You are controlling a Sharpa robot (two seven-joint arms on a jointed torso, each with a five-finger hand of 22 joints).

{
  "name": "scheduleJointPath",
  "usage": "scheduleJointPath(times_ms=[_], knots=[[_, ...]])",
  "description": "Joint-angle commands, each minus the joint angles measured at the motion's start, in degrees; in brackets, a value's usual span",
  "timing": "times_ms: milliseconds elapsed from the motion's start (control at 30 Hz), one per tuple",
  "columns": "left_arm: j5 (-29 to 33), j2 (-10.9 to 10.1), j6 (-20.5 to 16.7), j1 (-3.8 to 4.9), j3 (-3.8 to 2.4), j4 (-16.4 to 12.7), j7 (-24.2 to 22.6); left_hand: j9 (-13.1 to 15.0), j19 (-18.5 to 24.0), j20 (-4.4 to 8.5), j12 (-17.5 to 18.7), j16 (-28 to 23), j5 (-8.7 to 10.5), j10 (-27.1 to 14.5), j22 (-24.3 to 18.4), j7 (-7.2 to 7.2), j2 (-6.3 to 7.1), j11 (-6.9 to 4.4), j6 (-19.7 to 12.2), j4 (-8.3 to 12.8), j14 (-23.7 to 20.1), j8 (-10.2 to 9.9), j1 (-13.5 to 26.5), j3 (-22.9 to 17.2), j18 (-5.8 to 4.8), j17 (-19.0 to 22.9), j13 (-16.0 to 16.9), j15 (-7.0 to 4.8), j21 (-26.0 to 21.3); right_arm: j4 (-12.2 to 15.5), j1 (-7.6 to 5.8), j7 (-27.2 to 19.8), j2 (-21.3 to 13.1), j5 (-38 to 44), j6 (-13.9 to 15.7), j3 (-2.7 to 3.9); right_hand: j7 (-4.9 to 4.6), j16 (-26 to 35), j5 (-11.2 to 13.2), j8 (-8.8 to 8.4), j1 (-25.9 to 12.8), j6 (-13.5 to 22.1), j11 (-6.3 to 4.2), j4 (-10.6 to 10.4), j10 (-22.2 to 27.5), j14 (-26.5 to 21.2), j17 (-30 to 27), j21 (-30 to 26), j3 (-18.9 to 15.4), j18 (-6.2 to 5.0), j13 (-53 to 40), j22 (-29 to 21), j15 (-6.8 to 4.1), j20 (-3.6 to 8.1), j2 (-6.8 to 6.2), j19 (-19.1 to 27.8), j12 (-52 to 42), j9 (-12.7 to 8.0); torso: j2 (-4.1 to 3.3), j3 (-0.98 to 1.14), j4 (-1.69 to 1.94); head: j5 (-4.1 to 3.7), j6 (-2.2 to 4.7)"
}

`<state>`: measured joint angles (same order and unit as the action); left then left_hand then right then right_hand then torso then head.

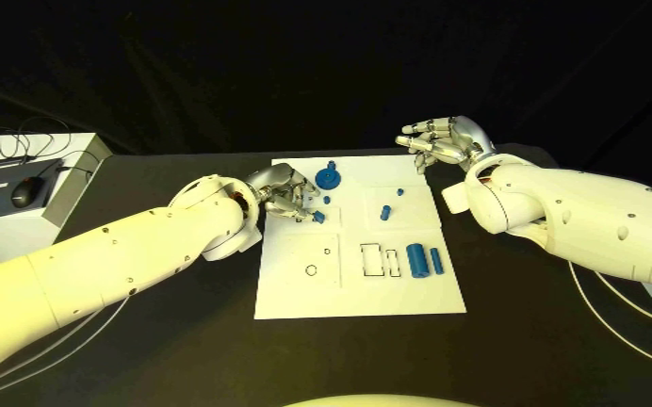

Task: Assemble the parts on the task board

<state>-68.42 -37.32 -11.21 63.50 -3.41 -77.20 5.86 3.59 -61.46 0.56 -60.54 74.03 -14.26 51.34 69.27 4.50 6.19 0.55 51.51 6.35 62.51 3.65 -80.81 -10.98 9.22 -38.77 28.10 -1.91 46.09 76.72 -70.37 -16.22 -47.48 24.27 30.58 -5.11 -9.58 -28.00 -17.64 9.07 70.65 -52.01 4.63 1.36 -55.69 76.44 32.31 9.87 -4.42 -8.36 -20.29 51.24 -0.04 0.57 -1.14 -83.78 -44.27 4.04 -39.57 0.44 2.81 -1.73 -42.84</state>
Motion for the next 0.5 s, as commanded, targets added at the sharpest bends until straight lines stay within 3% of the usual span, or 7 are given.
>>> scheduleJointPath(times_ms=[33, 133, 200, 267, 333, 400, 500], knots=[[7.32, -0.50, 0.40, 0.04, -1.09, -0.90, 0.21, 0.14, -0.66, 0.06, 0.57, -0.50, -0.20, 0.22, -1.11, 0.28, -0.12, 0.28, 1.16, -3.12, 0.04, 0.64, -1.37, 4.59, -0.49, 0.42, -1.43, 0.37, -1.16, 0.07, 0.01, -0.38, 0.00, 0.50, -0.62, 0.02, -0.36, 0.19, -0.23, 0.09, -0.21, -0.01, -0.43, 0.11, 0.01, 0.51, 0.06, 0.30, -0.35, -1.13, -0.09, -0.07, 0.01, 0.31, 0.49, -0.75, 0.06, -0.01, 0.05, -0.02, 0.03, 0.03, 0.07], [10.00, -1.21, 0.99, 0.04, -2.22, -1.72, 0.99, 0.14, -0.85, 0.20, 1.23, -1.28, -0.29, 0.38, -1.77, 1.03, 0.06, 0.51, -0.45, -5.51, 0.07, 2.62, -1.02, 6.48, -0.77, 0.91, -2.53, 0.54, -1.97, 0.05, 0.02, -0.37, 0.01, 0.51, -0.67, 0.02, -0.36, 0.19, -0.23, 0.09, -0.21, -0.01, -0.43, 0.11, 0.01, 0.51, 0.06, 0.30, -0.35, -1.13, -0.09, -0.07, 0.01, 0.31, 0.49, -0.75, 0.06, -0.01, 0.03, 0.02, 0.00, 0.03, 0.14], [11.14, -1.65, 1.73, 0.05, -2.79, -2.19, 1.96, 0.20, -1.19, 0.20, 1.77, -1.64, -0.30, 0.78, -2.24, 2.13, 0.24, 1.03, -1.78, -7.99, 0.26, 5.96, 0.42, 7.08, -0.88, 1.16, -3.36, 0.80, -2.53, 0.03, 0.02, -0.36, 0.00, 0.51, -0.67, 0.02, -0.36, 0.19, -0.23, 0.09, -0.21, -0.01, -0.43, 0.11, 0.01, 0.51, 0.06, 0.30, -0.35, -1.13, -0.09, -0.07, 0.01, 0.31, 0.49, -0.75, 0.06, -0.01, 0.06, 0.05, 0.00, 0.00, 0.13], [12.34, -2.22, 2.65, 0.06, -3.34, -2.81, 3.98, 0.52, -1.53, -0.29, 2.22, -2.03, -0.46, 1.44, -2.64, 4.21, 0.24, 2.95, -2.14, -11.68, 0.64, 9.93, 3.55, 7.47, -0.66, 1.50, -3.98, 2.15, -2.98, -0.01, 0.03, -0.35, -0.02, 0.52, -0.67, 0.02, -0.36, 0.19, -0.23, 0.09, -0.21, -0.01, -0.43, 0.11, 0.01, 0.51, 0.06, 0.30, -0.35, -1.13, -0.09, -0.07, 0.01, 0.31, 0.49, -0.75, 0.06, -0.01, 0.12, 0.07, -0.01, 0.02, 0.12], [13.67, -2.70, 4.10, 0.09, -3.73, -3.29, 7.09, 1.41, -2.41, -0.56, 2.16, -2.28, -0.45, 2.94, -2.97, 3.38, -0.16, 2.36, 0.18, -14.93, 1.83, 15.92, 6.68, 9.53, -0.03, 1.86, -4.37, 1.71, -3.08, -0.04, 0.04, -0.33, -0.04, 0.52, -0.68, 0.02, -0.36, 0.19, -0.23, 0.09, -0.21, -0.01, -0.43, 0.11, 0.01, 0.51, 0.06, 0.30, -0.35, -1.13, -0.09, -0.07, 0.01, 0.31, 0.49, -0.75, 0.06, -0.01, 0.17, 0.08, 0.03, 0.01, 0.19], [15.13, -3.00, 5.57, 0.14, -3.99, -3.50, 10.81, 2.90, -4.19, -0.42, 4.00, -3.84, -0.54, 6.47, -3.50, 2.48, -1.95, 1.54, -0.69, -18.78, 4.82, 24.59, 8.43, 17.46, 0.64, 2.03, -5.25, 0.82, -2.99, -0.09, 0.05, -0.31, -0.04, 0.52, -0.66, 0.02, -0.35, 0.21, -0.24, 0.09, -0.22, -0.02, -0.44, 0.13, -0.03, 0.55, 0.07, 0.34, -0.40, -1.14, -0.09, -0.09, 0.00, 0.32, 0.53, -0.78, 0.06, -0.01, 0.21, 0.11, 0.03, 0.06, 0.25], [17.01, -3.02, 6.91, 0.25, -4.16, -3.38, 15.26, 4.92, -7.73, 1.33, 4.98, -3.38, 0.24, 11.47, -2.25, -0.39, -4.15, -0.77, 3.77, -22.30, 9.98, 28.05, 12.15, 19.94, 0.20, -2.31, -4.69, -1.14, 0.44, -0.15, 0.07, -0.28, -0.03, 0.52, -0.65, 0.02, -0.34, 0.23, -0.24, 0.09, -0.23, -0.02, -0.45, 0.15, -0.05, 0.57, 0.07, 0.36, -0.43, -1.14, -0.09, -0.10, -0.01, 0.33, 0.55, -0.79, 0.07, -0.01, 0.23, 0.11, 0.03, 0.04, 0.27]])
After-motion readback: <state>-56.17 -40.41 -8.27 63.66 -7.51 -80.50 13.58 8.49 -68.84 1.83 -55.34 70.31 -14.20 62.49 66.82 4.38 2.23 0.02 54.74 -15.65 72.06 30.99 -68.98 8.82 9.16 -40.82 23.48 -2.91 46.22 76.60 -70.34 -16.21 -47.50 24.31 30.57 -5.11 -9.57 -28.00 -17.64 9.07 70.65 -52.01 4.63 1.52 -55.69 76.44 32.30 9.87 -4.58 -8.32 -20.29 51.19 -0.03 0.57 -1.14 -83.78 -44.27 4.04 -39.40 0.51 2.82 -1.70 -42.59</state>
